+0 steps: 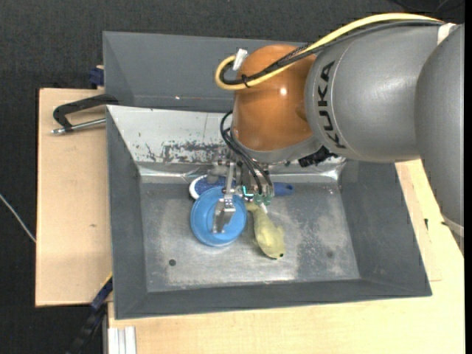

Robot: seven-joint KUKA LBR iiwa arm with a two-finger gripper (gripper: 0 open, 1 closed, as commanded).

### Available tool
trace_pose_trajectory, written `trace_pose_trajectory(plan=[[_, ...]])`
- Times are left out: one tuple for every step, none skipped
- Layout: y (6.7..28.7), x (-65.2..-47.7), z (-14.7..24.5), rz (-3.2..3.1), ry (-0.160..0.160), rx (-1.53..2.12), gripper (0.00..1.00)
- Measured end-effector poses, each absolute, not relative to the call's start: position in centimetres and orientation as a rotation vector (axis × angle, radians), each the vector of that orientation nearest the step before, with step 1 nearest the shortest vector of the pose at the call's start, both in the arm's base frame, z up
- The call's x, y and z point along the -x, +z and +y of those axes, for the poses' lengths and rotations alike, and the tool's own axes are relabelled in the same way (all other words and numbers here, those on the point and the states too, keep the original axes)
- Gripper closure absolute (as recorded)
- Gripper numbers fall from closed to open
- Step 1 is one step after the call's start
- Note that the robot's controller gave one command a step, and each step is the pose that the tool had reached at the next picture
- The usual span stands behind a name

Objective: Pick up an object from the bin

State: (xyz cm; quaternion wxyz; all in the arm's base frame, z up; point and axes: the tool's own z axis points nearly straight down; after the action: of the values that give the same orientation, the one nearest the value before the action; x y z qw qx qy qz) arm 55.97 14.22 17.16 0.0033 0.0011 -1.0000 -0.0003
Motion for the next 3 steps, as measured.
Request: trace_pose_trajectory(plan=[[10.9,-52.8,11.6,-3.164,-0.014,-0.200,0.00],[12.0,-49.3,9.2,-3.141,-0.005,-0.211,0.00],[8.0,-51.1,9.5,-3.115,-0.005,0.395,0.00]])
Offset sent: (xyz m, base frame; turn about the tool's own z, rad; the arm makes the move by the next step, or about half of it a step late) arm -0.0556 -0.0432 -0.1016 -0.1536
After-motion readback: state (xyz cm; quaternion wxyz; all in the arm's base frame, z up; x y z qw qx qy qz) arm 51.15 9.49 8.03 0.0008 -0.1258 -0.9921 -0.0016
